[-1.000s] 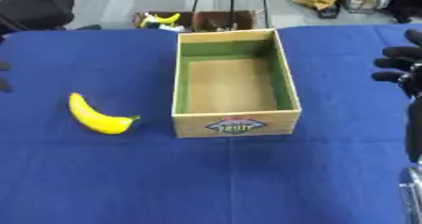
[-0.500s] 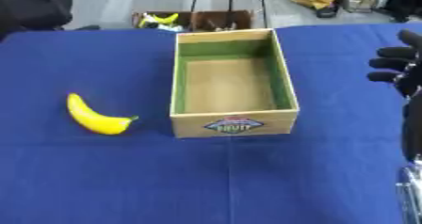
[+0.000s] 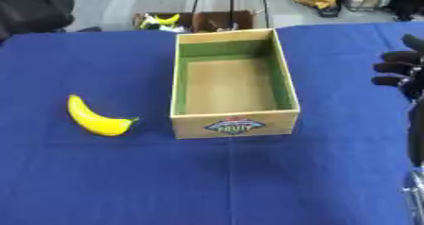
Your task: Pick up objects on the table and place them in the box.
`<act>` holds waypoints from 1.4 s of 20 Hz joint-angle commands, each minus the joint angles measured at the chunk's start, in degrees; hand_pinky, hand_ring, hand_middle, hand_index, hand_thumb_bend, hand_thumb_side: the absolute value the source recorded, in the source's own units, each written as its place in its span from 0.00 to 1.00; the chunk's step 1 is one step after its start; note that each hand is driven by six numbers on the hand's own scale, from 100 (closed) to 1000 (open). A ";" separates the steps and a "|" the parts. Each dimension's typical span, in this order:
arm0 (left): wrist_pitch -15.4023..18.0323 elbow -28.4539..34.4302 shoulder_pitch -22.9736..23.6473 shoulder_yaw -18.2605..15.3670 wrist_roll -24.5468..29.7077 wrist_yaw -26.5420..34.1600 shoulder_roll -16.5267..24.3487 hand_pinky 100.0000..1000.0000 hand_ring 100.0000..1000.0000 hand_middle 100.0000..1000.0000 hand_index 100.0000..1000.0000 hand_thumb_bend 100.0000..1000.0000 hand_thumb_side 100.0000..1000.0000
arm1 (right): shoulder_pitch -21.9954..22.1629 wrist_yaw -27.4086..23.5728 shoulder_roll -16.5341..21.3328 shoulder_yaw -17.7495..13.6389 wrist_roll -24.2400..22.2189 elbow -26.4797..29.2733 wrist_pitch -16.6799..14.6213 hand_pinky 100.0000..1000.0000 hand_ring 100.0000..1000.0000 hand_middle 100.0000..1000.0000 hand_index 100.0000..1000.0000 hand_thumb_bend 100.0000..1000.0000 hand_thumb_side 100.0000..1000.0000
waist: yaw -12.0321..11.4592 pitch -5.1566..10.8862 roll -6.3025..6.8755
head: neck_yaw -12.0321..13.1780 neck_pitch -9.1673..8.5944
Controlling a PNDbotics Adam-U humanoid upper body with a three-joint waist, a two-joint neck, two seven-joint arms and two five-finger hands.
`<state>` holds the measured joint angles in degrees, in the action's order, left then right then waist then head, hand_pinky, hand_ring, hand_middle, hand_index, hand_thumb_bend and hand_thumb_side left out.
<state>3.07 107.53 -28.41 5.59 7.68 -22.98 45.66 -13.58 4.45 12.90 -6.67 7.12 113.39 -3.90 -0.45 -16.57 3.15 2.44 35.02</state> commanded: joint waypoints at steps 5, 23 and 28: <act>1.43 -8.29 -3.26 5.86 5.69 -5.79 4.60 0.47 0.66 0.82 0.91 0.14 0.94 | -0.18 0.20 1.30 0.31 -0.73 1.20 0.12 0.58 0.64 0.61 0.85 0.00 1.00 | 0.58 1.08 0.28 | 0.49 -0.76; 9.62 -13.71 -6.68 8.09 20.41 -20.40 2.77 0.61 0.84 0.85 0.91 0.40 0.86 | 0.05 0.37 1.45 0.40 -1.24 1.20 0.36 0.58 0.64 0.60 0.85 0.00 1.00 | 1.26 0.55 0.38 | 0.66 -1.07; 11.47 -14.70 -8.17 8.50 26.99 -20.20 1.74 0.61 0.85 0.84 0.89 0.36 0.79 | 0.12 0.38 1.44 0.45 -1.34 1.20 0.43 0.58 0.64 0.60 0.85 0.00 1.00 | 1.38 0.54 0.41 | 0.87 -1.15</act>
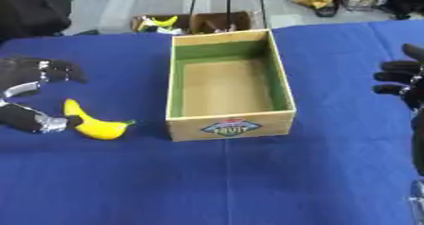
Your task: Pick up objects on the table and place them in the box.
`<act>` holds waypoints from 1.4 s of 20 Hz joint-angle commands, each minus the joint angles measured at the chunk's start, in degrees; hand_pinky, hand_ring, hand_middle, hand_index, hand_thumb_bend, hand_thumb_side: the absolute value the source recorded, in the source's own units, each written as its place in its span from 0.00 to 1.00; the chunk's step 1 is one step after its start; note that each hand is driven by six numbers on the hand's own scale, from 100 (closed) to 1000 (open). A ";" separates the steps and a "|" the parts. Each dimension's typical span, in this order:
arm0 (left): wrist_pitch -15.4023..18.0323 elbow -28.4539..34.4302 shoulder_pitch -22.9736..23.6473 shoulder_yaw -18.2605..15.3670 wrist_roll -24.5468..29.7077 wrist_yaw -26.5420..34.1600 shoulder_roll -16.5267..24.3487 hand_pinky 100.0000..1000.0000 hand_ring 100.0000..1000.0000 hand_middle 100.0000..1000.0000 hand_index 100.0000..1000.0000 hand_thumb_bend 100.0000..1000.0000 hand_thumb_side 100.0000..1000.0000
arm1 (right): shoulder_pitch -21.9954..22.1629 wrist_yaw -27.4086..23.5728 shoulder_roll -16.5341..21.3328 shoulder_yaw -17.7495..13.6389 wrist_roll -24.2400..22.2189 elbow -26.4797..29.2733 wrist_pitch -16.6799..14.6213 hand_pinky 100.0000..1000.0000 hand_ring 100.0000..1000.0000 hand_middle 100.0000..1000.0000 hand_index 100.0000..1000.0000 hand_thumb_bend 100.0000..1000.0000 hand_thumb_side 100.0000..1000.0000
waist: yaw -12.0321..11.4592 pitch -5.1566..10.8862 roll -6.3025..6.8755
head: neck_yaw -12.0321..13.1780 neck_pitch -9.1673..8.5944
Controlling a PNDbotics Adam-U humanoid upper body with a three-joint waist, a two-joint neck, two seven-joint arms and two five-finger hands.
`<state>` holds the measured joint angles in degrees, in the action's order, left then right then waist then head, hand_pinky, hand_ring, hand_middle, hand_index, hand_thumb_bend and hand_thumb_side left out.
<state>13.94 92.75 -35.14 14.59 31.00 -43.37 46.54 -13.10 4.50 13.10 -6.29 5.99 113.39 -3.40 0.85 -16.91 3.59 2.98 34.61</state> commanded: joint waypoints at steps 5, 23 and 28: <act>0.07 -0.37 -3.06 -0.80 12.82 2.72 0.26 0.60 0.84 0.84 0.88 0.27 0.68 | -0.33 0.36 1.27 0.07 -0.23 1.18 -0.05 0.58 0.64 0.60 0.85 0.00 1.00 | 0.27 0.77 -0.02 | 0.54 -0.65; 3.23 -13.58 -8.42 1.27 20.96 -1.75 -3.31 0.67 0.89 0.89 0.94 0.48 0.67 | -0.43 0.22 1.23 0.26 -0.74 1.08 -0.11 0.58 0.64 0.60 0.85 0.00 1.00 | 1.14 0.52 0.28 | 1.52 -0.06; 4.53 -16.01 -9.02 0.85 20.96 -3.06 -3.97 0.67 0.89 0.89 0.94 0.49 0.66 | -0.50 0.20 1.22 0.28 -0.87 1.09 -0.11 0.58 0.64 0.60 0.85 0.00 1.00 | 1.20 0.41 0.31 | 1.53 -0.17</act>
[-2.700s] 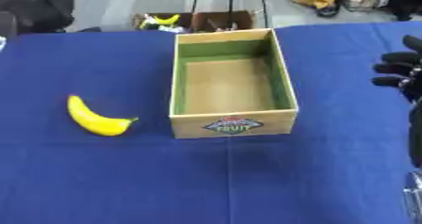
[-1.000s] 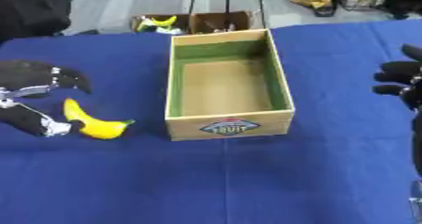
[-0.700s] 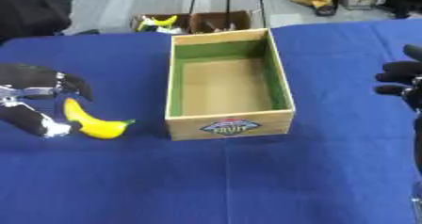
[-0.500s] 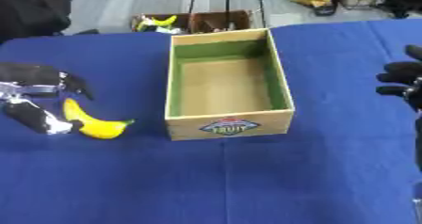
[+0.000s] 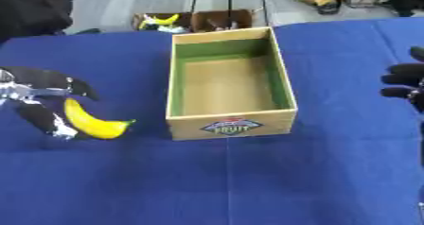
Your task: Pick up objects on the table and place them in the box.
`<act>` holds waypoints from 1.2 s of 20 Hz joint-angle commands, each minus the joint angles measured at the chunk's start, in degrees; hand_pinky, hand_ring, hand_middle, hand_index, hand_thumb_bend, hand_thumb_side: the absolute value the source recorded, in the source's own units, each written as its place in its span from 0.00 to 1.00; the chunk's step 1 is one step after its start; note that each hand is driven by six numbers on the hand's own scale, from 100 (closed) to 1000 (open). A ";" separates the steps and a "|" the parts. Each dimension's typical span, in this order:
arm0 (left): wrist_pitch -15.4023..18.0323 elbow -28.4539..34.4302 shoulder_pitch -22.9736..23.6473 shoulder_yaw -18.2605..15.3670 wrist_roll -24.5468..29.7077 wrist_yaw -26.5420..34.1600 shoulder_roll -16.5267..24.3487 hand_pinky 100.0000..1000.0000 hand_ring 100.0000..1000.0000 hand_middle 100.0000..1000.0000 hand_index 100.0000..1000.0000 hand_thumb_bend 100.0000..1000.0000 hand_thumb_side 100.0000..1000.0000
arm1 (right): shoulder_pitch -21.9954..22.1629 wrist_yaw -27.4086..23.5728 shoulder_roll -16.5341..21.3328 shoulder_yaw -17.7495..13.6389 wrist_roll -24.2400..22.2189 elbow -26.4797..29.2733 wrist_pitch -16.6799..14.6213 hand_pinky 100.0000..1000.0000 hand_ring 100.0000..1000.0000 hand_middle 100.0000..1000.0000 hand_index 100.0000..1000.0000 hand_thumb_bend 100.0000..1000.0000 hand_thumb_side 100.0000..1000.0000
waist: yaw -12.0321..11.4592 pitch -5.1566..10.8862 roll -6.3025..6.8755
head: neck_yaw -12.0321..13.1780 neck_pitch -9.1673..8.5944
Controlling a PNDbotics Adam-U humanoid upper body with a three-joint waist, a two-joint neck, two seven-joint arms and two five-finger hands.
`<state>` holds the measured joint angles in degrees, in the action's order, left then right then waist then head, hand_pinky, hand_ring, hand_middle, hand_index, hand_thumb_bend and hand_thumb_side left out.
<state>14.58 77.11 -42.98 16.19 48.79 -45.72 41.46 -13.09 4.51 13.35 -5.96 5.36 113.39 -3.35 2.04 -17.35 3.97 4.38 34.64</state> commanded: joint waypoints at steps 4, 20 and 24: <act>5.07 -1.58 -1.53 -0.78 3.18 -0.61 0.70 0.65 0.87 0.86 0.91 0.43 0.64 | -0.62 0.17 0.96 -0.05 -0.30 1.07 -0.20 0.58 0.64 0.60 0.85 0.00 1.00 | 0.19 0.64 -0.10 | 0.23 -0.25; 8.24 -11.32 -2.62 -1.47 3.18 2.39 -1.62 0.64 0.86 0.85 0.90 0.41 0.61 | -0.67 -0.18 0.85 -0.44 -0.10 0.99 -0.08 0.58 0.64 0.60 0.85 0.00 1.00 | 0.98 0.09 0.08 | 0.32 0.21; 9.25 -11.81 -2.46 -1.49 3.18 2.52 -1.63 0.63 0.86 0.84 0.88 0.40 0.62 | -0.57 -0.35 0.88 -0.52 -0.03 0.96 -0.03 0.58 0.64 0.60 0.85 0.00 1.00 | 0.98 0.14 0.10 | 0.16 0.33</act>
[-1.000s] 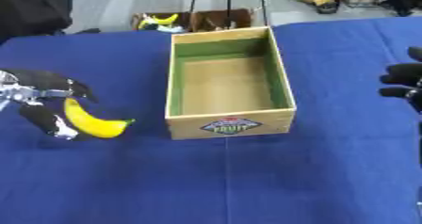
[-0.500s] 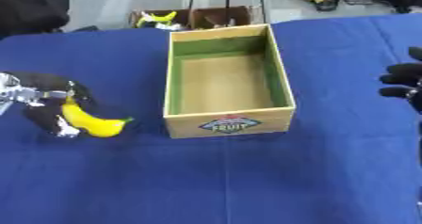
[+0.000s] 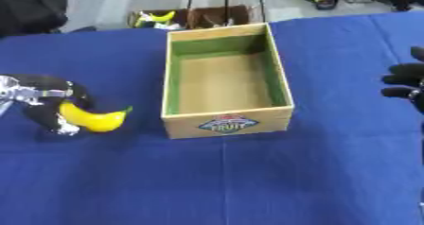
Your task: Pick up objects on the table and place them in the box.
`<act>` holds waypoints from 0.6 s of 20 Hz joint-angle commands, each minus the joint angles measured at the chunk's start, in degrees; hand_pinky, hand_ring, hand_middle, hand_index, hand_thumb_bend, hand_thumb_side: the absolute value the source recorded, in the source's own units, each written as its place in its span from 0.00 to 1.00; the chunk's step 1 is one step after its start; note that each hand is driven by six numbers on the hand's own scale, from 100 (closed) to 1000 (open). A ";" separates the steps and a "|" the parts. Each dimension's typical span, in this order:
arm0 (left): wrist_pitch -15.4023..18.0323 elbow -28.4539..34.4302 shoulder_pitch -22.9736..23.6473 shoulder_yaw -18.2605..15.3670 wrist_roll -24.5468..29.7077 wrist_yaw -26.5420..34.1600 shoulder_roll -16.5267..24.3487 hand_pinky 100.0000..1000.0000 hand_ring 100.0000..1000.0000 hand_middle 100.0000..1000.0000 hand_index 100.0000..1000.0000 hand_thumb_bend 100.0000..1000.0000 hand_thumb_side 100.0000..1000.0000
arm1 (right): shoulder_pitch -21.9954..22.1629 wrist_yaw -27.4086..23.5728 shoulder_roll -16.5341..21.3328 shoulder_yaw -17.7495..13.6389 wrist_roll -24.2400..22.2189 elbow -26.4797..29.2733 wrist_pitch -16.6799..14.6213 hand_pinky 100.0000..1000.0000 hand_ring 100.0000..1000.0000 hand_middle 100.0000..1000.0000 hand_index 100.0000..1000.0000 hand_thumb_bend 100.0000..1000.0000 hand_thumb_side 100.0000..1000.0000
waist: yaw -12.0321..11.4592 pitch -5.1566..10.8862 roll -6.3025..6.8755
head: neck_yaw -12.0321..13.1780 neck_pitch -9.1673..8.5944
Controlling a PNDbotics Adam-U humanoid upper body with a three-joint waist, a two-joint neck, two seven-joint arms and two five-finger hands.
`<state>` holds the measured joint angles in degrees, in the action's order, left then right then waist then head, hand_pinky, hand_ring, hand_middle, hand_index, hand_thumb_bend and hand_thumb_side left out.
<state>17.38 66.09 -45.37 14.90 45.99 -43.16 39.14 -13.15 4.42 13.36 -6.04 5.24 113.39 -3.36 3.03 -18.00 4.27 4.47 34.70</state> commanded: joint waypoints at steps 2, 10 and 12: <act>7.05 -0.30 -0.09 -0.39 5.98 1.31 0.87 0.63 0.85 0.82 0.87 0.39 0.62 | -0.40 -0.29 0.90 -0.47 0.09 0.91 0.01 0.58 0.64 0.60 0.85 0.00 1.00 | -0.14 0.89 -0.13 | 0.06 0.53; 9.35 1.84 0.06 -0.55 4.30 2.48 1.63 0.57 0.79 0.74 0.79 0.40 0.62 | -0.22 -0.39 0.80 -0.63 0.18 0.84 0.11 0.58 0.64 0.60 0.85 0.00 1.00 | -0.12 1.12 -0.06 | 0.08 1.00; 10.43 2.49 0.58 -0.18 2.89 2.08 2.02 0.58 0.80 0.75 0.80 0.41 0.62 | -0.22 -0.43 0.78 -0.61 0.16 0.86 0.12 0.58 0.64 0.60 0.85 0.00 1.00 | -0.10 1.15 0.01 | 0.03 0.99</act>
<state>20.45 67.39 -44.22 14.97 42.92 -41.09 39.18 -13.08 4.32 13.36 -6.33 5.33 113.39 -3.24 2.88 -17.98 4.40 4.46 35.24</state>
